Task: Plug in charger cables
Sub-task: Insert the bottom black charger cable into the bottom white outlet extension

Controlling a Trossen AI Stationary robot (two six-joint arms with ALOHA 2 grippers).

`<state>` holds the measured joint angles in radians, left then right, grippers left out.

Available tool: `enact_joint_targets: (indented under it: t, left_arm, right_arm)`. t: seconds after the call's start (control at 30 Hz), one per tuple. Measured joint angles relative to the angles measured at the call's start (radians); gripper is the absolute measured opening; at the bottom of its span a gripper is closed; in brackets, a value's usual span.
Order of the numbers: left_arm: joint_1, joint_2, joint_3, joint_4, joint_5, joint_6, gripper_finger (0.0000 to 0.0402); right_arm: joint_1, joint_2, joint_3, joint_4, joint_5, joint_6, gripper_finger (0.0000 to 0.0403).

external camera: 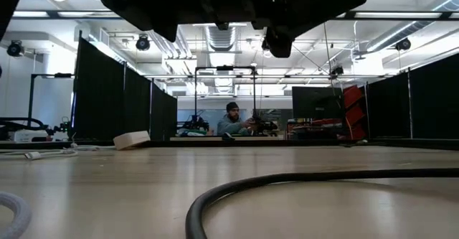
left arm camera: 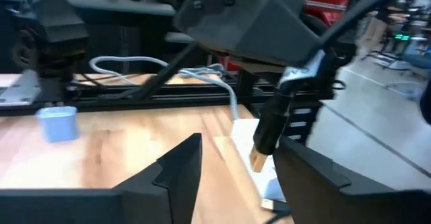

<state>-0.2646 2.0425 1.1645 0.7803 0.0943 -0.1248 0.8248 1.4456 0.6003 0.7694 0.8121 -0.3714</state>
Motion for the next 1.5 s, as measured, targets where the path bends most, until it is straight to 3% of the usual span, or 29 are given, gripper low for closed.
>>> enact_joint_targets:
  t: [0.3, 0.4, 0.57, 0.87, 1.03, 1.3, 1.5]
  left_arm:
    - [-0.001, 0.0, -0.001, -0.004, 0.026, 0.039, 0.0017]
    - [-0.001, 0.0, -0.002, -0.004, 0.027, 0.038, 0.0015]
    - [0.004, 0.0, -0.002, -0.004, -0.012, 0.03, 0.0014]
    - [0.0, -0.004, -0.002, -0.054, -0.04, 0.022, 0.0]
    - [-0.001, -0.007, -0.002, -0.125, -0.115, 0.014, 0.0]
    - [0.001, -0.011, -0.002, -0.128, -0.138, 0.011, 0.0]
    - [0.001, -0.011, -0.002, -0.127, -0.138, 0.011, 0.0]
  right_arm:
    - [-0.014, 0.0, 0.0, -0.003, 0.009, 0.083, 0.0]
    - [-0.014, -0.001, 0.0, -0.003, 0.055, 0.125, 0.0]
    - [-0.013, -0.001, 0.0, -0.007, 0.218, 0.289, 0.0009]
    - [-0.014, -0.001, 0.0, -0.046, 0.228, 0.454, 0.0104]
    - [-0.014, -0.001, 0.0, -0.104, 0.189, 0.589, 0.0143]
    - [-0.014, -0.001, 0.001, -0.253, 0.184, 0.765, 0.0124]
    - [-0.022, -0.001, 0.001, -0.258, 0.183, 0.773, 0.0101]
